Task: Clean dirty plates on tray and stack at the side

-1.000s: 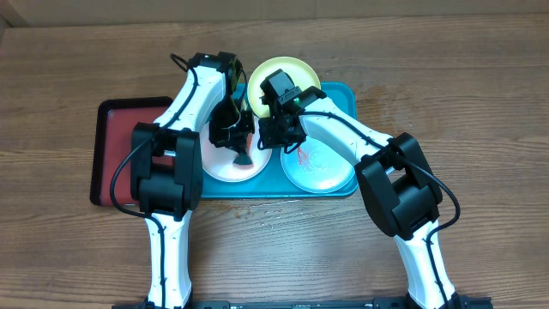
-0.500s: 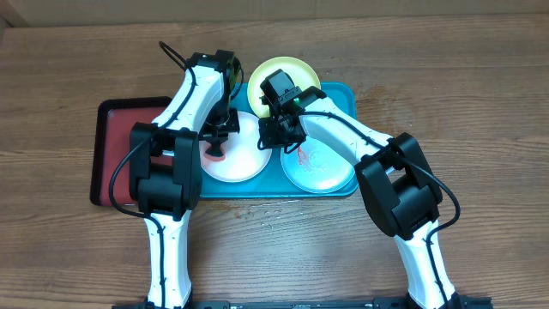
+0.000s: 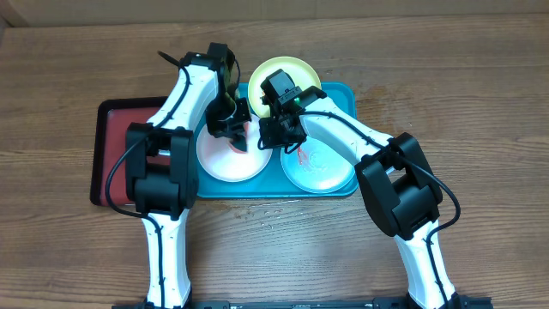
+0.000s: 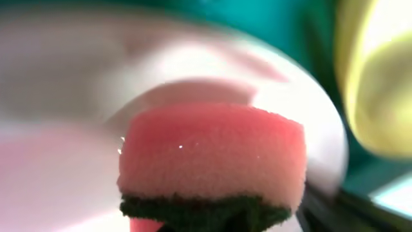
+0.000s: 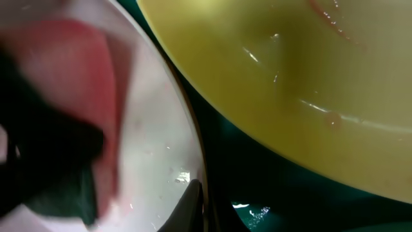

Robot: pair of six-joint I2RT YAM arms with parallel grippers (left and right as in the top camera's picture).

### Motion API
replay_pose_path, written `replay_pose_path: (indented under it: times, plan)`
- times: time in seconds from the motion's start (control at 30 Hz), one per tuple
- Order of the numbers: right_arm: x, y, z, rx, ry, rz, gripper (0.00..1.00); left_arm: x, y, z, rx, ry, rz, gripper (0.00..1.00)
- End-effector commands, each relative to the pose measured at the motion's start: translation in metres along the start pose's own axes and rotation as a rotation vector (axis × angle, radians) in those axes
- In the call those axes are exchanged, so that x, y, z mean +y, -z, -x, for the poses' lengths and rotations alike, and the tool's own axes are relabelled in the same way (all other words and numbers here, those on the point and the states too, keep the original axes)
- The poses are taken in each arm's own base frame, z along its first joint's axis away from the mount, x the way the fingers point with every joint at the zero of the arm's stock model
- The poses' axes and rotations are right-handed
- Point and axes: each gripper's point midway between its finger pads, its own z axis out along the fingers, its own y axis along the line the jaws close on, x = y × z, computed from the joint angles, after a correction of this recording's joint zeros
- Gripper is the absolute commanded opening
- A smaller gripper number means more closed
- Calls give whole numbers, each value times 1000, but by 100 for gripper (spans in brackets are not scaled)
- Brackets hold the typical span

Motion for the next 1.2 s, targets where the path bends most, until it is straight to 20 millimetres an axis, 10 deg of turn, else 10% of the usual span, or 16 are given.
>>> replay_pose_path:
  times: [0.0, 0.5, 0.7, 1.0, 1.17]
  plan:
    - [-7, -18, -17, 59, 17, -22, 4, -17, -5, -19, 88, -75, -87, 5]
    - [-6, -18, -18, 64, 15, -19, 4, 92, 22, 5, -91, 13, 567, 4]
    - [-1, -18, -19, 71, 16, 10, 4, 59, 10, 36, -209, 54, 383, 4]
    - [0, -18, -16, 58, 19, 15, 4, -39, 0, -3, 14, -271, -217, 4]
    - [0, -18, -16, 60, 19, 15, 4, -25, -1, -15, 67, -270, -152, 4]
